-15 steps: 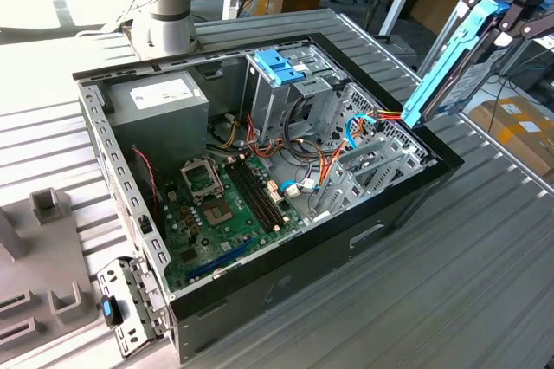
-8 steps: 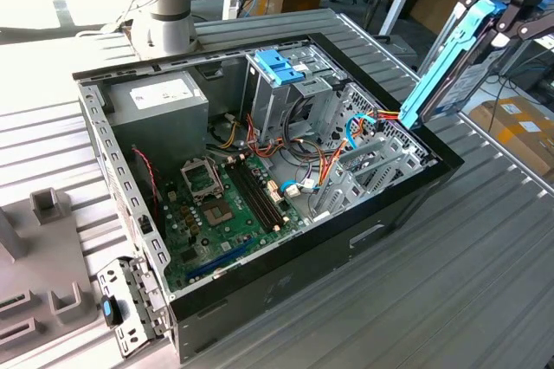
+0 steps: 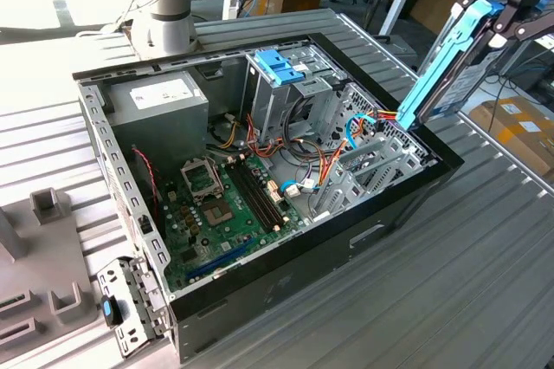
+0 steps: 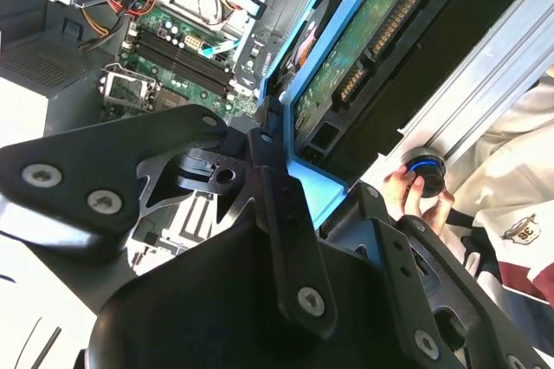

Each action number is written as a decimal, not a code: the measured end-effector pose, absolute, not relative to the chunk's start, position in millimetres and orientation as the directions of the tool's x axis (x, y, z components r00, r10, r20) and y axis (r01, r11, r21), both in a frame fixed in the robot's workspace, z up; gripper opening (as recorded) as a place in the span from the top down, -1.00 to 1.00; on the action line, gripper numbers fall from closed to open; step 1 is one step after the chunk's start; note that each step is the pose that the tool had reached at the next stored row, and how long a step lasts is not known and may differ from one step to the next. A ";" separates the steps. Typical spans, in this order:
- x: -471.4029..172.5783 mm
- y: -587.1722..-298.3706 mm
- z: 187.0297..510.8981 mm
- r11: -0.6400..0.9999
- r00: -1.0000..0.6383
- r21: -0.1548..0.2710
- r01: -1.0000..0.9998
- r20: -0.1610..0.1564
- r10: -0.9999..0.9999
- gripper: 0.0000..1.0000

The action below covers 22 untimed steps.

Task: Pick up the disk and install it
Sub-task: 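Insert the disk into the insertion slot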

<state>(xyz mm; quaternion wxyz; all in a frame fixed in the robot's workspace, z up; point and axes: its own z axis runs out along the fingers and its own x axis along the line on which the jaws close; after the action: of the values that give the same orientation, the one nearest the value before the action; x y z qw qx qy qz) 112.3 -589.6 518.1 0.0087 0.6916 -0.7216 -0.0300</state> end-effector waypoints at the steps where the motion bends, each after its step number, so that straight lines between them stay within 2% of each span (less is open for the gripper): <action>1: 111.9 -589.6 518.1 0.041 -0.043 0.055 -0.998 -0.029 -0.999 0.25; 22: 99.1 -589.6 517.7 0.041 -0.043 0.055 -0.998 -0.029 -0.999 0.25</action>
<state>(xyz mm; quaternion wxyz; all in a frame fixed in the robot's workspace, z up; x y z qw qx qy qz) 99.1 -589.6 517.7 0.0087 0.6917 -0.7216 -0.0300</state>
